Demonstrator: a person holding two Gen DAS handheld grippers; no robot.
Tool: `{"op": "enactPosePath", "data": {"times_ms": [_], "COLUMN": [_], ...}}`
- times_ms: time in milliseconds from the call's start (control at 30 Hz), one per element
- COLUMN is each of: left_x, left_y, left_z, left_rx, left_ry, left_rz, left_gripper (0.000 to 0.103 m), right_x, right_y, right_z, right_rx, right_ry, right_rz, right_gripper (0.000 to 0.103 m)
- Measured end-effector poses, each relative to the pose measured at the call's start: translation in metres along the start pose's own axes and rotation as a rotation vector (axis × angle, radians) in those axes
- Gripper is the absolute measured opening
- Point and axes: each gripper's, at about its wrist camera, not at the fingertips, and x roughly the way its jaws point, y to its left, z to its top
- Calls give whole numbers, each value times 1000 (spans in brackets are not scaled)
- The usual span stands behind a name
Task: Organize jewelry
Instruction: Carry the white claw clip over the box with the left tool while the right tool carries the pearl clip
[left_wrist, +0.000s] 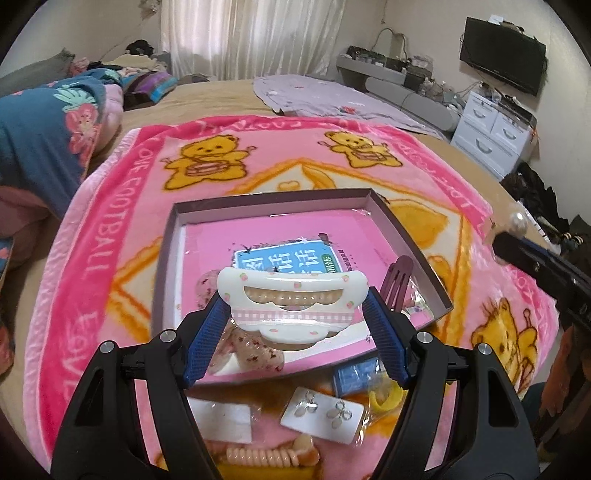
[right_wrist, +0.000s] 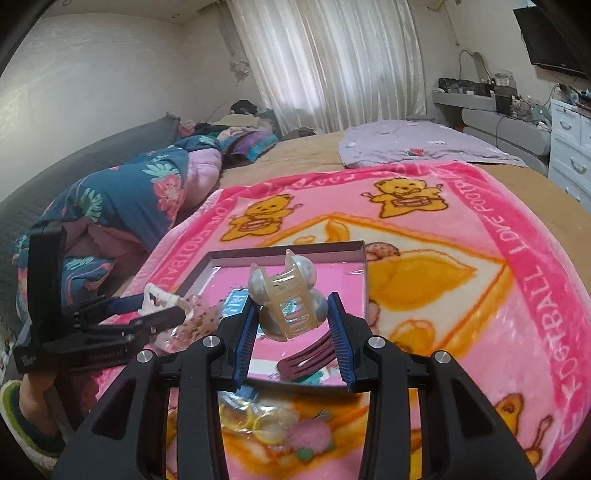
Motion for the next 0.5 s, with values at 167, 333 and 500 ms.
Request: {"op": "enactPosePath", "data": {"times_ms": [167,333,500], "left_x": [21,39,49], "left_y": [-1,2,3], "left_z": [-4,-7,-8], "left_rx": [6,7,15], "left_ry": [23,57,70], "left_rz": [-14,-14,-12], "left_gripper": [65,66,66], "right_x": [17,34,58], "right_y": [-9,-12,-10], "right_z": [7,12,13], "right_rx": [13,2,-27], "right_ry": [24,49,103], "right_rz": [-11,-23,-18], "right_gripper": [36,36,36]}}
